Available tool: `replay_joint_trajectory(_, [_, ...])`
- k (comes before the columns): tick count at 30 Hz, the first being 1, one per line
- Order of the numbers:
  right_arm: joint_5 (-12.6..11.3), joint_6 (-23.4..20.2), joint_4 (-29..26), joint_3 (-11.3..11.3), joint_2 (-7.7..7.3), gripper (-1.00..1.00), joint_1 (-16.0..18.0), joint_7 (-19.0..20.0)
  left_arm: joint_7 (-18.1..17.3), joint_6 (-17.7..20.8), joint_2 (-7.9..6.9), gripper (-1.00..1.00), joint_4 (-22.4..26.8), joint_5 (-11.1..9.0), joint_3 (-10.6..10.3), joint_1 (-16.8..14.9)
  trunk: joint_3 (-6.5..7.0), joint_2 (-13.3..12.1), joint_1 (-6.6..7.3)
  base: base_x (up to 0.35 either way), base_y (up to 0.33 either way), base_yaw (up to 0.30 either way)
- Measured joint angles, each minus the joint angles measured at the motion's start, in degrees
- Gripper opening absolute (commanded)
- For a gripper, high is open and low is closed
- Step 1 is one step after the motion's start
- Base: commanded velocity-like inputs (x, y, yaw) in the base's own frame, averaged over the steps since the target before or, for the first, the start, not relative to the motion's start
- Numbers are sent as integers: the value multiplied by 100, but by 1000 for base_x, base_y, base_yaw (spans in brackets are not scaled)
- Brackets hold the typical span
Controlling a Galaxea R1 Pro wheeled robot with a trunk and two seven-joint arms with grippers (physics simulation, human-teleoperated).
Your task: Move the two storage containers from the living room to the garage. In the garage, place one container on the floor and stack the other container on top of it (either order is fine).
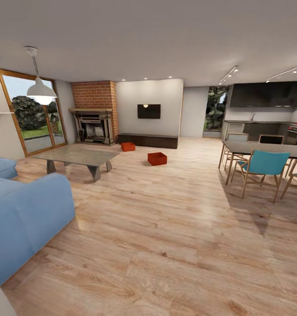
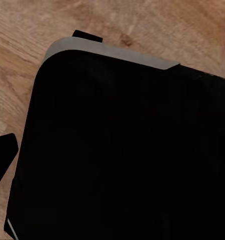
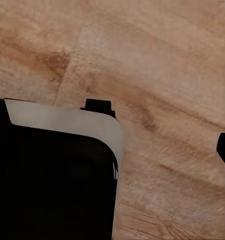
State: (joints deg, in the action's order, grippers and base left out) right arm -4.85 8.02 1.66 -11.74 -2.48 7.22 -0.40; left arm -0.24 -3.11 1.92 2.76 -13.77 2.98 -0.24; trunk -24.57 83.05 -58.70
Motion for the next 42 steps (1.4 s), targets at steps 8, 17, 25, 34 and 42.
replay_joint_trajectory(8, [3,-1,0,-17,-6,100,0,0,0,-11,0,100,-1,-6,0,0,0,0,0,321,0,0])
replay_joint_trajectory(17, [9,0,-2,-17,-6,100,0,0,0,-12,0,100,-1,0,0,0,0,0,0,321,0,0])
replay_joint_trajectory(25, [6,0,-2,-10,0,100,0,0,36,-17,0,100,-2,-11,0,0,0,0,0,321,0,0])
replay_joint_trajectory(34, [0,-1,-2,-17,-1,100,0,0,40,-17,7,100,-4,-4,-1,0,0,0,0,321,0,0])
replay_joint_trajectory(42, [1,2,-1,-17,0,100,0,0,40,-25,2,100,-3,-3,0,0,0,0,0,321,0,0])
